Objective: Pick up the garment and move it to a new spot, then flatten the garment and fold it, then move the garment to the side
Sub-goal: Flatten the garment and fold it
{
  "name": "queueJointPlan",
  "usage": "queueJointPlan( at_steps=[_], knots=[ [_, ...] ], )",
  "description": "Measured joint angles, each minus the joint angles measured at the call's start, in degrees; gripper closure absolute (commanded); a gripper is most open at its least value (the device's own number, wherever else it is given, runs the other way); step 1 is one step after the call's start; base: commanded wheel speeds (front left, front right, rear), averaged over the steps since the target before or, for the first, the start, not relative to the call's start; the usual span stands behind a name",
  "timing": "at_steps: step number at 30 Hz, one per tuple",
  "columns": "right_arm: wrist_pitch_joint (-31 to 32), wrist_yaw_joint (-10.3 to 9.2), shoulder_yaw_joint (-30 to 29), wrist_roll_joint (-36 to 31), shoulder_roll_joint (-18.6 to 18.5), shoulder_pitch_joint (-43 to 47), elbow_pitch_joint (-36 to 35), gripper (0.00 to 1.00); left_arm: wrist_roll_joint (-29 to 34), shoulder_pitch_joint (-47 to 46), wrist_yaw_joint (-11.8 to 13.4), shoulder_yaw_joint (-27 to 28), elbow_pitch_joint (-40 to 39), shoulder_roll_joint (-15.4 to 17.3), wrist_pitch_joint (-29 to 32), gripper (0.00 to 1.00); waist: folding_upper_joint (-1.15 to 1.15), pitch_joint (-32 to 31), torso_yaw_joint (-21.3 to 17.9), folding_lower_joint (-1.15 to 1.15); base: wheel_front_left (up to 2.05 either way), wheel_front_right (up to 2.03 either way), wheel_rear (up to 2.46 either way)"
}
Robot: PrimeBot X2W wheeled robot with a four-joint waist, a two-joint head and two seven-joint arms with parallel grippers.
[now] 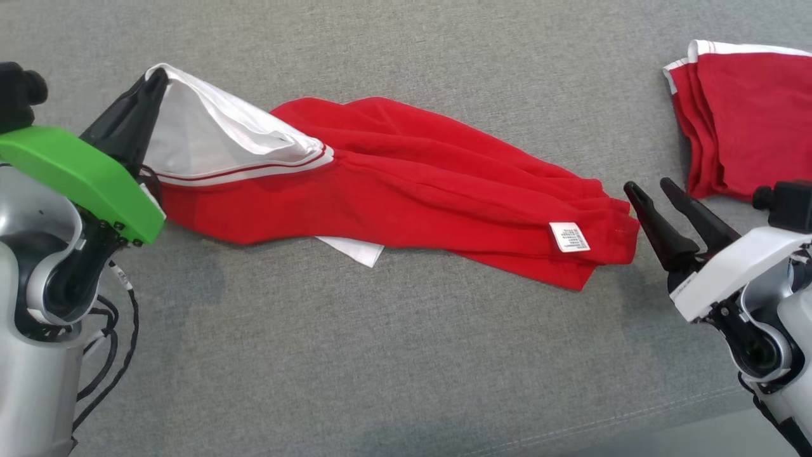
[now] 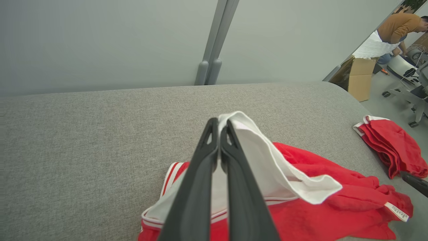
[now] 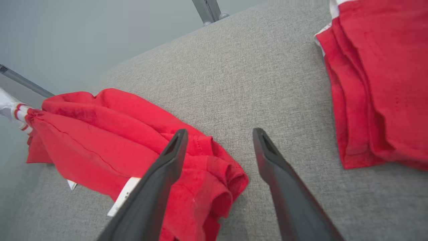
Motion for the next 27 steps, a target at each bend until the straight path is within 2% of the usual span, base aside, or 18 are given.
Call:
queueJointPlan(
  at_steps=[4, 11, 27],
  knots=[
    [-0.49, 0.05, 0.43, -0.29, -0.36, 2.56, -2.35, 0.0, 0.0, 0.31, 0.0, 0.67, 0.03, 0.74, -0.07, 1.0, 0.0, -0.48, -0.88, 0.0, 0.0, 0.0, 0.0],
    [-0.14, 0.56, 4.59, -0.64, 0.09, 9.35, -4.01, 0.0, -0.01, 1.09, 0.01, 0.88, -0.12, 0.73, -0.23, 1.0, 0.0, -1.19, -2.78, 0.0, 0.0, 0.0, 0.0],
    [-2.49, -0.02, 3.44, -2.96, 0.68, 8.67, -5.58, 0.0, -0.01, 1.08, -0.18, 0.12, 0.34, 0.74, -0.22, 1.0, 0.0, -1.45, -2.34, 0.0, 0.0, 0.0, 0.0]
  ],
)
